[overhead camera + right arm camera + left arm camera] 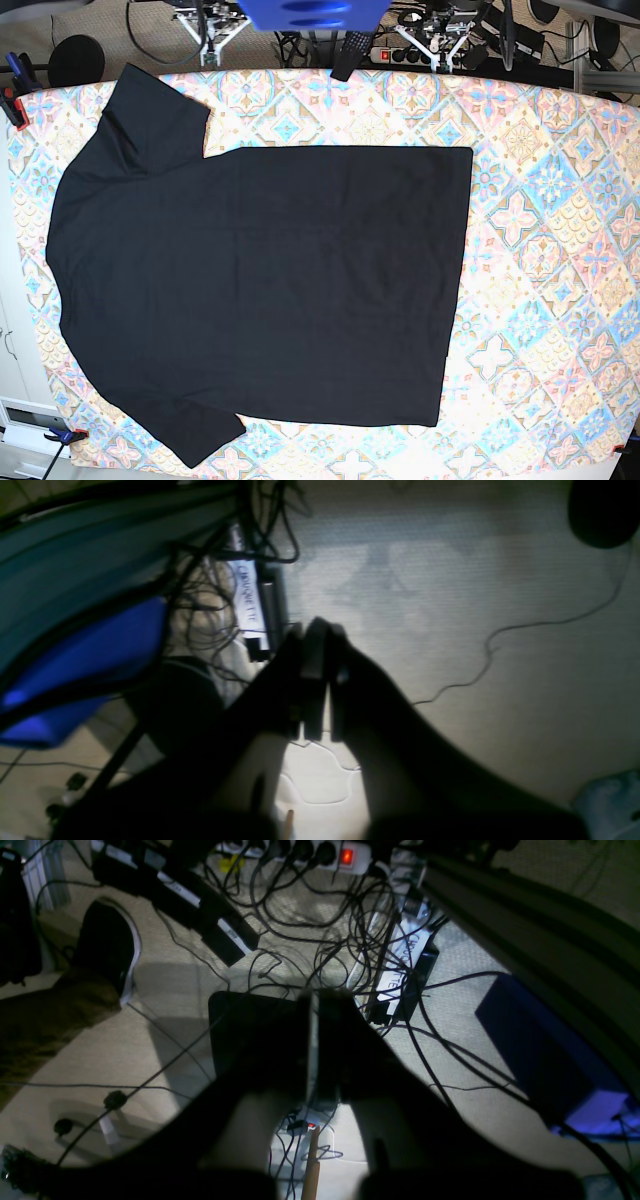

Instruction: Fold the T-shirt properly

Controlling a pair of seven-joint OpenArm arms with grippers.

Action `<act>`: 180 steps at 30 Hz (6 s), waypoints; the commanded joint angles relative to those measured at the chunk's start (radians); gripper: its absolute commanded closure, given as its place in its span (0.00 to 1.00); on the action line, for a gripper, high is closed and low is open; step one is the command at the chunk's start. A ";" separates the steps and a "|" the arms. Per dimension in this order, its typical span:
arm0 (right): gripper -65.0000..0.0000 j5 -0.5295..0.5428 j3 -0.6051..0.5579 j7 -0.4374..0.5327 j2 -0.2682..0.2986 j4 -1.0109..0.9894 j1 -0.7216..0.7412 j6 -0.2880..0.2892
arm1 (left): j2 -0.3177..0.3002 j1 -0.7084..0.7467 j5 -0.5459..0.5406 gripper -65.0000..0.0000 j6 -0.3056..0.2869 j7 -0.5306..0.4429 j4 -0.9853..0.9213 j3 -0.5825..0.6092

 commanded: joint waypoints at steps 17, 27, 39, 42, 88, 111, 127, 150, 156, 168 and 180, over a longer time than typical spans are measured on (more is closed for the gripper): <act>1.00 0.001 0.003 0.003 0.007 -0.001 -0.005 -0.002 | -0.005 0.024 0.003 0.98 0.001 0.000 0.007 0.002; 1.00 0.001 0.003 0.003 0.007 -0.001 -0.005 -0.002 | -0.005 0.027 0.003 0.98 0.001 0.000 0.007 0.002; 1.00 0.001 0.001 0.010 0.016 0.007 -0.088 -0.002 | -0.062 0.066 -0.004 0.98 0.001 -0.003 0.008 0.134; 1.00 0.001 0.001 0.003 0.019 0.093 -0.156 -0.002 | -0.091 0.119 -0.004 0.98 0.001 -0.003 0.073 0.191; 1.00 0.607 0.350 -0.363 0.245 1.739 -0.963 -0.002 | -0.318 0.581 -0.577 0.98 0.004 0.417 1.673 -0.085; 1.00 0.609 0.350 -0.457 0.243 1.770 -0.839 -0.002 | -0.157 0.251 -0.917 0.71 0.001 0.657 1.239 -0.277; 1.00 0.609 0.350 -0.457 0.242 1.770 -0.839 -0.002 | -0.089 0.106 -0.915 0.74 0.001 0.663 1.081 -0.271; 0.56 0.610 0.348 -0.653 0.242 1.602 -0.592 -0.002 | -0.108 0.184 -0.917 1.00 0.000 0.663 1.084 -0.275; 0.55 0.612 0.348 -0.661 0.242 1.592 -0.552 -0.002 | -0.126 0.184 -0.917 1.00 0.000 0.663 1.084 -0.275; 0.55 0.614 0.258 -0.659 0.242 1.498 -0.542 -0.002 | -0.126 0.184 -0.917 1.00 0.000 0.663 1.084 -0.275; 0.36 0.614 0.210 -0.653 0.242 1.374 -0.478 -0.002 | -0.128 0.184 -0.917 1.00 0.000 0.663 1.084 -0.275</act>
